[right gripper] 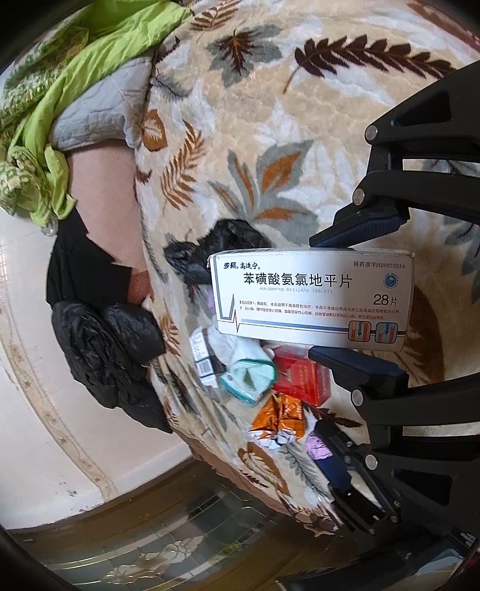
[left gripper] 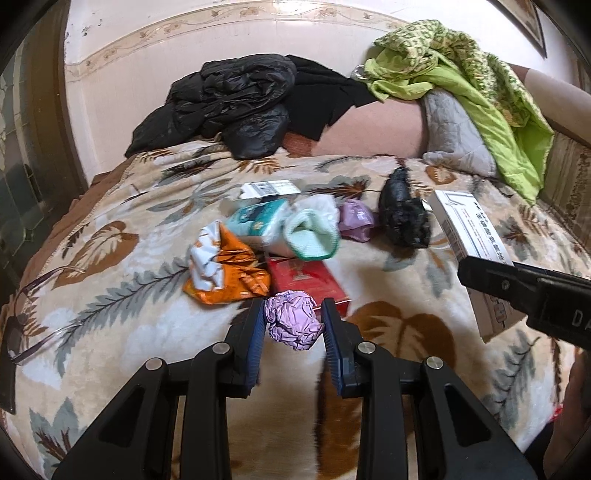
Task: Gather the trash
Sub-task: 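Carry the purple wrapper and white box over the red mesh wastebasket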
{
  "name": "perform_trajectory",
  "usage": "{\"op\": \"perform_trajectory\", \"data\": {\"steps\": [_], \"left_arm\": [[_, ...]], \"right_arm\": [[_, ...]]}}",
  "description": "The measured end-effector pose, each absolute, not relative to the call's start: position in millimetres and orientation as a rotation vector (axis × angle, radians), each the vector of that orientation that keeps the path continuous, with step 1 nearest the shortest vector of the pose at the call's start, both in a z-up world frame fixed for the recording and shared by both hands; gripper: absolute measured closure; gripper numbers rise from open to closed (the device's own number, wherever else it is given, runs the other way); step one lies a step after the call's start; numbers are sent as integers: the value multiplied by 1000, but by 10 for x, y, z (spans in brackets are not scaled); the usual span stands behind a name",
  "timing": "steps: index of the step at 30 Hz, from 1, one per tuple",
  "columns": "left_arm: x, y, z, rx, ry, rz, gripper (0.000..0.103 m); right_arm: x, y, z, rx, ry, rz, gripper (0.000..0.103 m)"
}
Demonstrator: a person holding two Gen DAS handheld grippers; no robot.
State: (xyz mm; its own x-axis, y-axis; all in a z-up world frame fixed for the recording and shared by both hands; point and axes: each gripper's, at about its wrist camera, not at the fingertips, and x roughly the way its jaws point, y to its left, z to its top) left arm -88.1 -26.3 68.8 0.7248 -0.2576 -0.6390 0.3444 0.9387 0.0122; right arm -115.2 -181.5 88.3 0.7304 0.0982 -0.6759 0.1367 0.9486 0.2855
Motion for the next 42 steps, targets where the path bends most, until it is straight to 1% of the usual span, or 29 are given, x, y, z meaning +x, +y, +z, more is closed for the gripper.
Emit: {"op": "perform_trajectory", "data": {"steps": [7,14,19,26,31,38,40,42], "left_arm": [[-1107,-419,754,105,672,-477,74],[-1388,-806,801,101,724,-632,74],[-1746,-1342,940,177,712,-785,74],[-2308,-2233,1158,239,726,-1067,74],[-2807,-2864,1202,297,765,-1246,74],[-3293,-3411,1111,390,815,-1349,74],[-3337,-3505,1080,407,831,-1348,70],[-3346,-3572,1068,407,841,-1333,47]], "right_arm": [[-1567,-1982,995,404,738,-26,46],[-2224,-2346,1270,413,684,-89,46],[-2845,-2855,1248,496,677,-193,46],[-3904,-3685,1069,648,660,-427,46],[-4519,-4093,964,724,653,-558,46],[-4854,-4305,872,783,646,-584,45],[-4896,-4349,837,800,645,-573,45],[-4910,-4395,813,802,647,-565,44]]}}
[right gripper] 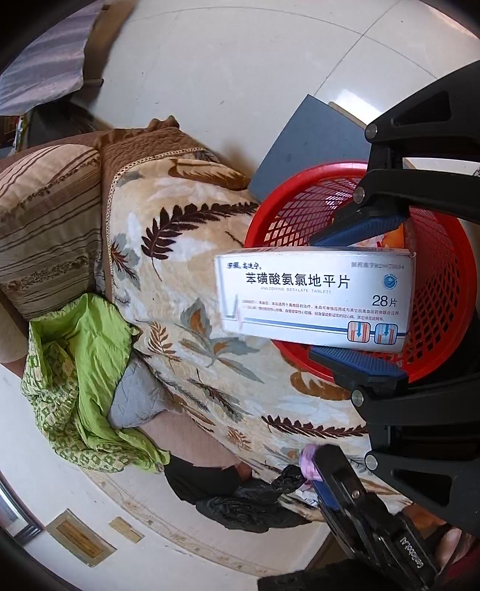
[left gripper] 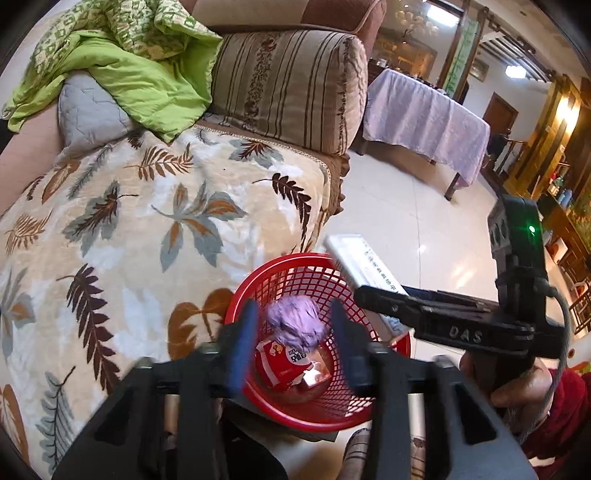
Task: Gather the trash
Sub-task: 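Carry the purple wrapper and white box over the red mesh wastebasket, then open the left tool over the basket while the right tool releases the white box, then move both open tools back over the trash on the bed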
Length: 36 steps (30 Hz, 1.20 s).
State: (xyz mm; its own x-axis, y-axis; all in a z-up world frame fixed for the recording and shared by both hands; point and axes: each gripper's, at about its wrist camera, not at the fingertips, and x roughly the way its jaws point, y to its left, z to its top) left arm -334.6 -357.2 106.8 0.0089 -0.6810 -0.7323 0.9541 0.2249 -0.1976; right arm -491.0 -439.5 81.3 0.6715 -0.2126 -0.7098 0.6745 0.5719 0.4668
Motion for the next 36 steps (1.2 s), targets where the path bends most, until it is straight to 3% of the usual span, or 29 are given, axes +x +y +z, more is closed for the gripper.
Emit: {"op": "perform_trajectory", "data": {"steps": [12,36], "left_arm": [[-3272,-3458,1274,370,800,-1213,44],[-2059,-1624,1347,151,791,-809,39]], "right_arm": [[-4952,-4448,934,765,601,-512,40],[-3479,-3148,1219,537,682,-115,37]]}}
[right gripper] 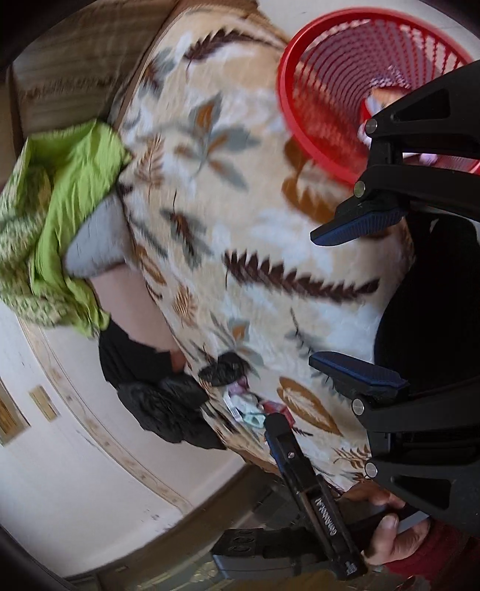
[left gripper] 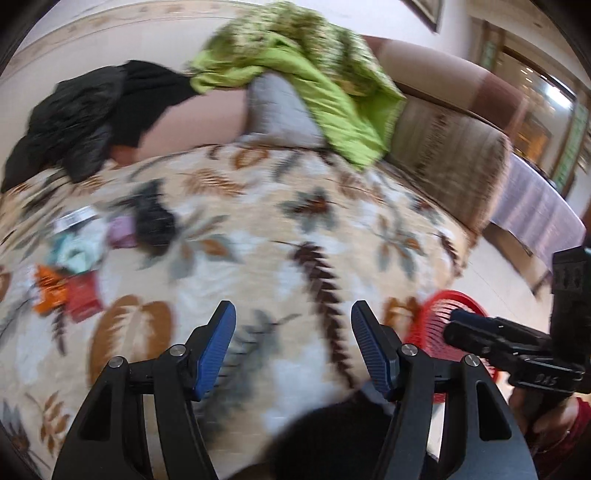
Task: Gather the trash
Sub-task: 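Move both open tools back over the trash on the bed, then grasp the black plastic bag with the right tool while the left grasps the orange-white packet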
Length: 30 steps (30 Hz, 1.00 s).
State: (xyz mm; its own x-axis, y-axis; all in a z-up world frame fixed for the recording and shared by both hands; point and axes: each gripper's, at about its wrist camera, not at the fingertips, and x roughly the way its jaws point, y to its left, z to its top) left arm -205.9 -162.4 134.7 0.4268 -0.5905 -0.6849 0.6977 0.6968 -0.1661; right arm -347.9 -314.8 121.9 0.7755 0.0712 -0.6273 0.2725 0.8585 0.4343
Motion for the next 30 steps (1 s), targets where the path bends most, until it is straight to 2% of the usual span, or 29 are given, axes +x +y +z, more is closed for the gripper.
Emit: {"op": "perform_trajectory", "data": {"steps": [19,26,30], "left_arm": [[-720,220,946,-132,816,-287,39],[-209,372,776,-221,825,-132,38],[-59,279,656,-163,811,-68,38]], "right_arm": [[-1658,-2146,1087,344,788,16,29],[-916,-2135,1027,289,790,-45,25],[-461,-2186,905,290,805,-105,23]]}}
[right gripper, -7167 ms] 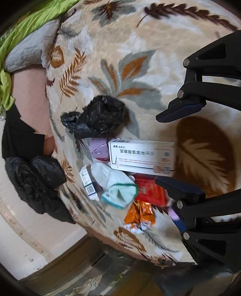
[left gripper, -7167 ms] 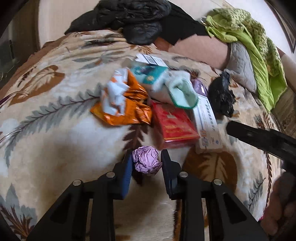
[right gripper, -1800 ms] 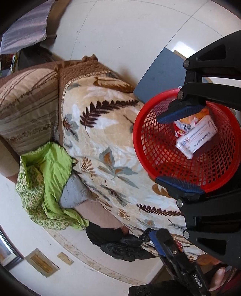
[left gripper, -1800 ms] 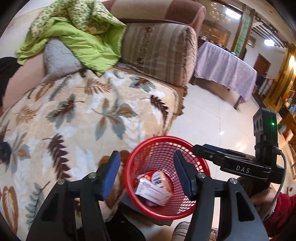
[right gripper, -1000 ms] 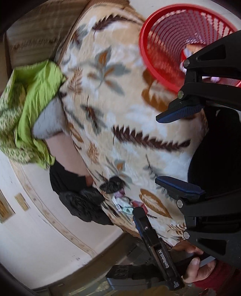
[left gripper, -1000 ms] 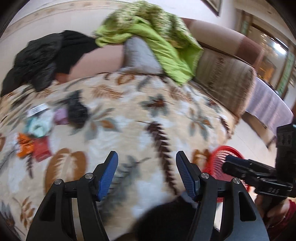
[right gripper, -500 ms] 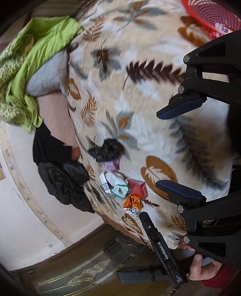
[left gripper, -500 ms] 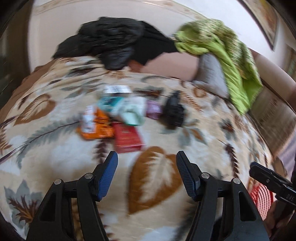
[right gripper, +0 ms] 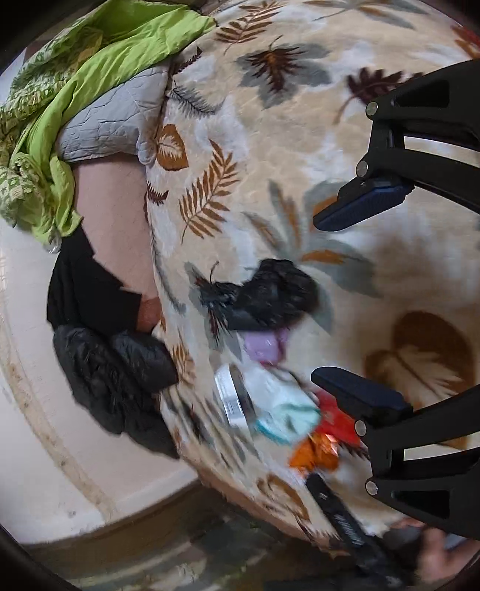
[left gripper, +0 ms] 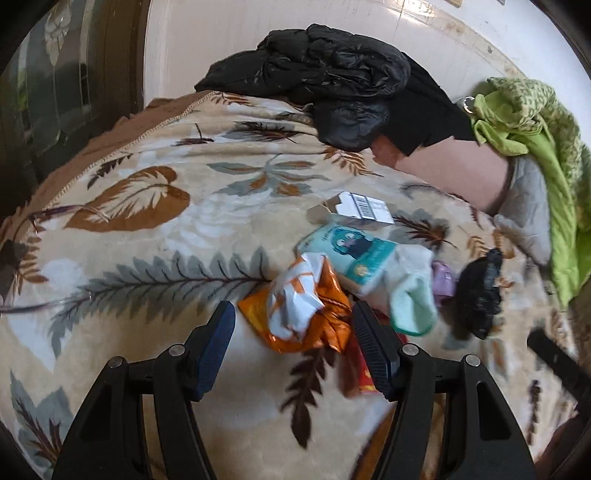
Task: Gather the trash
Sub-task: 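Grasp the black plastic bag with the right tool while the left grasps the orange-white packet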
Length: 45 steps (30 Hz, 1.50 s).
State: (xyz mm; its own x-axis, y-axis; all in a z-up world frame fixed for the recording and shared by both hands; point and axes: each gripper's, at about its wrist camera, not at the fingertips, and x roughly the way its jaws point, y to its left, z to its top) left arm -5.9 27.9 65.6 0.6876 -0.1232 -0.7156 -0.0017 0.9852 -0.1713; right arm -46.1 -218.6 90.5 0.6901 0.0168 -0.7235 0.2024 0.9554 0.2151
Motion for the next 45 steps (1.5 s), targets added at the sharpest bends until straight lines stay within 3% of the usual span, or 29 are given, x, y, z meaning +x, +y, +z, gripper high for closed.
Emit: {"op": "perform_trajectory", "data": {"steps": [12,14,16,18,20,45], "left_arm": [[163,238,419,-107,805,-68,38],[195,225,403,-113,809,-77,39],[202,217,413,-111,799,-89,48],[198,198,426,-102,791,-105,62],[188,174,428,-90,788,-112,64],[-35,65,663,25,656,-98,67]], "right_arm": [[178,-2340,419,292,857,-165,23],[175,-2311,413,287,841,-151,37],[162,-2258,416,270,841,-132,51],[127,-2204,436,249,832,-132,57],[70,-2165,465,237,819,-128,61],[-343,-1844,739,196,730,-71,64]]}}
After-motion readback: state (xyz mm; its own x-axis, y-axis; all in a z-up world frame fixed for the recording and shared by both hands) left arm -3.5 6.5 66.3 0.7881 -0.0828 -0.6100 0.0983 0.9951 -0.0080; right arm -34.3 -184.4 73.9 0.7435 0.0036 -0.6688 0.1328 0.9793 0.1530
